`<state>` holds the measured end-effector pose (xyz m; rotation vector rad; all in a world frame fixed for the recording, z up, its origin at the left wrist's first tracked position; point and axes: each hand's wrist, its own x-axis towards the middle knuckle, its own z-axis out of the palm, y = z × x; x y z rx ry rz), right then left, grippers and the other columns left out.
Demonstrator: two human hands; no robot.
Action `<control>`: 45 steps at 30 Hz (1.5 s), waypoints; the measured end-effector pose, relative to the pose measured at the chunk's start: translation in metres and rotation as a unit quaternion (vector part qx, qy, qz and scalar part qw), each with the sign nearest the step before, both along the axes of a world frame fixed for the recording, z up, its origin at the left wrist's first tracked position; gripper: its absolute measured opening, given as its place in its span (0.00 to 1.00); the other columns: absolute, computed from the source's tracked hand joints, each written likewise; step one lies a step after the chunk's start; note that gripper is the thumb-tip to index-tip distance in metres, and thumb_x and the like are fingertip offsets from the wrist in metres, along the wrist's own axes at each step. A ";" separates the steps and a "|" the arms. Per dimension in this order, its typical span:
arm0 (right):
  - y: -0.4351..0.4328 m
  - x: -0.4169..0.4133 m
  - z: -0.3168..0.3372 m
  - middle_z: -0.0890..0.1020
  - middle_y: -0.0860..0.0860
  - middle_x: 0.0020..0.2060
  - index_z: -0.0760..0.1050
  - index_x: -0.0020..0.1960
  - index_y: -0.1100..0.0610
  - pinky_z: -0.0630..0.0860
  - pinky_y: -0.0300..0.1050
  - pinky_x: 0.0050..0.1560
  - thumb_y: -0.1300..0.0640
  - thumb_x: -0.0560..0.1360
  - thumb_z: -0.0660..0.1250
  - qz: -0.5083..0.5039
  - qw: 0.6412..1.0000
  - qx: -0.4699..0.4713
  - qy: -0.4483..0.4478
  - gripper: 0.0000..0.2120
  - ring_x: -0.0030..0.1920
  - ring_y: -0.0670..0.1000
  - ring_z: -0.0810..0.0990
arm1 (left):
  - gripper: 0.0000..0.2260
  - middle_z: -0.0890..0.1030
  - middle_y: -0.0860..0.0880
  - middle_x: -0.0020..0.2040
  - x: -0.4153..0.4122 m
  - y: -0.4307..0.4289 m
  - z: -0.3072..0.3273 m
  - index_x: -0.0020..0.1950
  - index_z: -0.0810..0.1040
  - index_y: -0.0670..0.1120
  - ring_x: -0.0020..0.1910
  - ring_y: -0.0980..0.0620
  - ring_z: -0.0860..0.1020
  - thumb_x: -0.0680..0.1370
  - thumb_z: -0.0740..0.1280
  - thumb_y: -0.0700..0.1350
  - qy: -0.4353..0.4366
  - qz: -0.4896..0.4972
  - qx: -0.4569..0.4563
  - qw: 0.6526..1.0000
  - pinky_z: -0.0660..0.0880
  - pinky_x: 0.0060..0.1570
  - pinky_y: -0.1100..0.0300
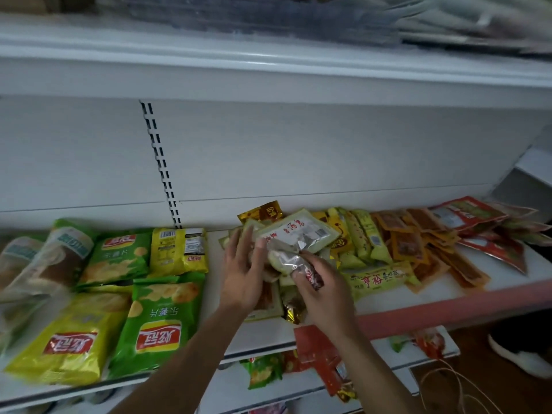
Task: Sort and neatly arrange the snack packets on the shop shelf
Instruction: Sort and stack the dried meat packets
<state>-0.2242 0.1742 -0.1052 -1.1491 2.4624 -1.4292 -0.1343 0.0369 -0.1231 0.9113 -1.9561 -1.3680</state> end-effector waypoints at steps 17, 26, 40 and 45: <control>0.028 -0.103 0.028 0.74 0.51 0.70 0.66 0.74 0.47 0.72 0.64 0.66 0.28 0.60 0.73 -0.110 0.860 -0.224 -0.446 0.48 0.66 0.55 0.75 | 0.32 0.56 0.46 0.78 -0.108 0.037 0.004 0.78 0.56 0.57 0.78 0.48 0.50 0.78 0.63 0.61 -0.080 0.061 -0.065 0.993 0.55 0.74 0.42; 0.030 -0.104 0.031 0.74 0.41 0.68 0.68 0.72 0.41 0.73 0.53 0.65 0.31 0.65 0.71 -0.059 0.904 -0.226 -0.357 0.38 0.66 0.44 0.74 | 0.23 0.78 0.52 0.59 -0.118 0.035 0.014 0.73 0.65 0.64 0.43 0.56 0.78 0.79 0.67 0.51 0.039 0.049 0.009 0.998 0.76 0.47 0.65; 0.031 -0.093 -0.005 0.80 0.43 0.60 0.79 0.60 0.53 0.72 0.63 0.60 0.57 0.71 0.74 0.058 0.995 -0.009 0.078 0.17 0.59 0.48 0.78 | 0.33 0.81 0.48 0.56 -0.116 0.005 0.035 0.77 0.61 0.55 0.46 0.54 0.84 0.77 0.59 0.29 0.160 0.053 0.268 0.949 0.82 0.40 0.56; 0.027 -0.094 -0.006 0.78 0.39 0.63 0.80 0.59 0.52 0.68 0.60 0.63 0.53 0.72 0.69 0.072 0.990 0.004 0.122 0.15 0.63 0.43 0.76 | 0.21 0.81 0.39 0.60 -0.100 -0.004 0.059 0.67 0.75 0.45 0.57 0.38 0.80 0.78 0.65 0.55 0.156 -0.085 0.431 0.885 0.76 0.58 0.41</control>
